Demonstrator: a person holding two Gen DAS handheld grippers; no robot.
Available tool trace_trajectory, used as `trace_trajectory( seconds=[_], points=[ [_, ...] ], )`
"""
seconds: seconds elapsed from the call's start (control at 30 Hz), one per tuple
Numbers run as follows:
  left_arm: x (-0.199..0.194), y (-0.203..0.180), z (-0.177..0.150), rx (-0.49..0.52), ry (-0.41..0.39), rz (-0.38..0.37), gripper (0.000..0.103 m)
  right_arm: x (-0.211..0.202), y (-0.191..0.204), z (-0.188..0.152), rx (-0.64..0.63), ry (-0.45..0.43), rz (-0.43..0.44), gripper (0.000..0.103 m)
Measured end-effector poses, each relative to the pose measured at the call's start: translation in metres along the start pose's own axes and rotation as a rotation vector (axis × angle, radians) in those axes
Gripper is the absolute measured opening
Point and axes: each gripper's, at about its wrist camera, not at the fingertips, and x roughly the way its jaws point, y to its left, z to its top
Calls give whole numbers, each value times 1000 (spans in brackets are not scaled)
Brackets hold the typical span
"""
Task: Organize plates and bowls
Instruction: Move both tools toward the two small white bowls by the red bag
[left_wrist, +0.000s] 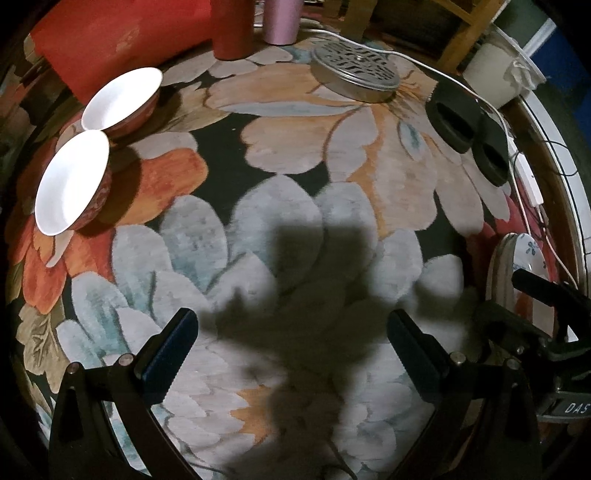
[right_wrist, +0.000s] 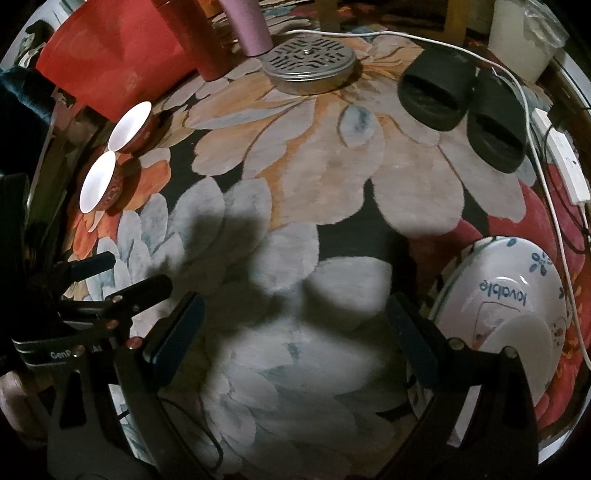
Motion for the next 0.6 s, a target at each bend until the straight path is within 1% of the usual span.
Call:
trace_trajectory(
  seconds=[0.6],
  points=[
    [0,44,-3,-69,-4,35,102,21,40,14,-57,17,37,99]
  ],
)
